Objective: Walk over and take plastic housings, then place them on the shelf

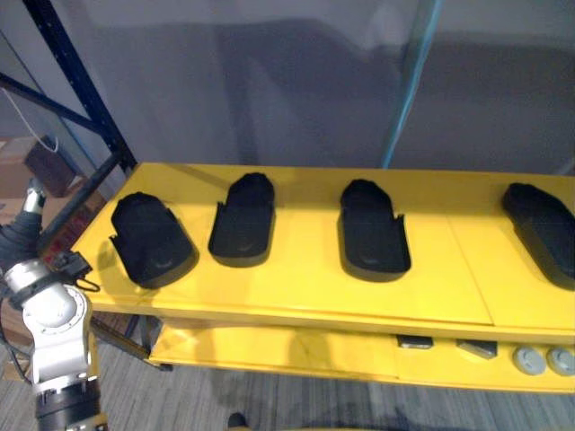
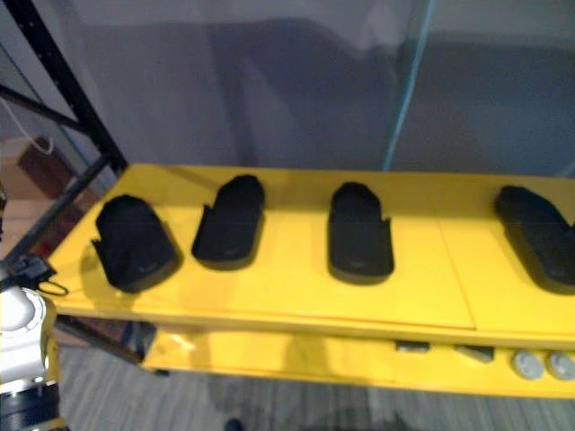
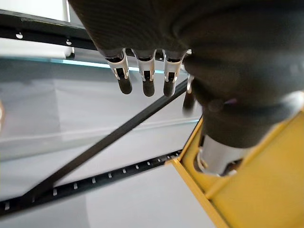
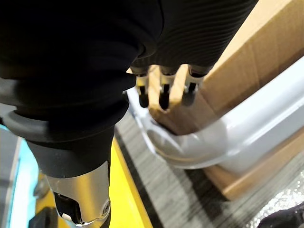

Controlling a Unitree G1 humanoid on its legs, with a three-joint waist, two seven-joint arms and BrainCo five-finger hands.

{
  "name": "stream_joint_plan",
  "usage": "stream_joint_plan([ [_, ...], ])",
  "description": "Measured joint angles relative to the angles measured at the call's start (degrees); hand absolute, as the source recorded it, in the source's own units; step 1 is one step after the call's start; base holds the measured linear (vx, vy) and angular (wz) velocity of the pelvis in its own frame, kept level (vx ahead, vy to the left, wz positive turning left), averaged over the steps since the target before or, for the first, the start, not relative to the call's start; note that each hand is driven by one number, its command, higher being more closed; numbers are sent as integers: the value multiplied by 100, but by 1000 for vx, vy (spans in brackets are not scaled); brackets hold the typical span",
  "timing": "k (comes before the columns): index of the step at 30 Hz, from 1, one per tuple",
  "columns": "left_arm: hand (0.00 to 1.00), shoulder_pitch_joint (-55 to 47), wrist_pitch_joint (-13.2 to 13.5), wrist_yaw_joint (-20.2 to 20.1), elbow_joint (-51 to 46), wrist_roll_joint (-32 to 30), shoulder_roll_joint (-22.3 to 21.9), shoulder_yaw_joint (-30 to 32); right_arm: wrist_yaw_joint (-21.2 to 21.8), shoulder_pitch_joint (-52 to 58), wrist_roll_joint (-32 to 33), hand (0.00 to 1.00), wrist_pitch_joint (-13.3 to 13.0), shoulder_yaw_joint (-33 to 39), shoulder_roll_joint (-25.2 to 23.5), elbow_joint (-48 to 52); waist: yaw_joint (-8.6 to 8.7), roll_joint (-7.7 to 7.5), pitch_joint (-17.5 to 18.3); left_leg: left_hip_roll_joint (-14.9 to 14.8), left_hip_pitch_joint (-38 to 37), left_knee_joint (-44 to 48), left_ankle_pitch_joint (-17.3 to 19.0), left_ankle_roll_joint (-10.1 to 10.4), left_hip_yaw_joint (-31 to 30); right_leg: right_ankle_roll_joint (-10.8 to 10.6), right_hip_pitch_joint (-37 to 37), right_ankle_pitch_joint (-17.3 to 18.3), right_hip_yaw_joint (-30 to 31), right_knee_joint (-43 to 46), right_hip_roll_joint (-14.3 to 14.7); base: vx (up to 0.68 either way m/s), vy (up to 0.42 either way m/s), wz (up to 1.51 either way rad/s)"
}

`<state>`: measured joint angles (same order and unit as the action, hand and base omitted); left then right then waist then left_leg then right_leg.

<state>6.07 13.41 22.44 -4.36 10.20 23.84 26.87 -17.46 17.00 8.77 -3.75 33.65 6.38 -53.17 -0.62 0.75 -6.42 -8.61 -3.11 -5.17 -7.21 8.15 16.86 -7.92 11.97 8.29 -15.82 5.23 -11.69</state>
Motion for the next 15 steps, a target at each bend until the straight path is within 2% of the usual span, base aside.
stream_joint_plan([
  [3, 0, -39, -31, -375, 2, 480, -66, -1, 0, -61, 1, 0, 1, -1, -4, -28, 2, 9, -1, -23, 71, 0, -75, -14, -63, -1, -39, -1, -30, -1, 41, -108, 16, 11],
  [6, 0, -44, -283, -644, 87, 841, -68, -37, 1, -115, 1, 0, 1, -5, -8, -44, 0, 27, 16, -33, 131, 0, -142, -26, -79, -2, -102, -5, -41, -16, 48, -68, 19, 3],
  [11, 0, -39, -632, -798, 589, 1148, -167, -124, 1, -207, 2, 0, 4, -3, -6, -152, 7, 14, 35, -35, 139, 0, -178, -60, -77, -8, -114, -41, -39, -15, 48, -25, 11, 0],
  [13, 0, -36, -797, -805, 920, 1242, -235, -252, 1, -202, 4, 0, 7, 1, -16, -201, 8, -4, 160, -37, 258, 0, -234, -50, -83, -25, -225, -80, -36, -17, 56, 0, 0, 0],
  [15, 0, -10, -864, -878, 1224, 1243, -235, -360, 1, -220, 16, 0, 21, 4, -23, -209, 7, -20, 179, -30, 244, 1, -215, -67, -86, -6, -174, -98, -79, -99, 52, 8, 2, 2],
])
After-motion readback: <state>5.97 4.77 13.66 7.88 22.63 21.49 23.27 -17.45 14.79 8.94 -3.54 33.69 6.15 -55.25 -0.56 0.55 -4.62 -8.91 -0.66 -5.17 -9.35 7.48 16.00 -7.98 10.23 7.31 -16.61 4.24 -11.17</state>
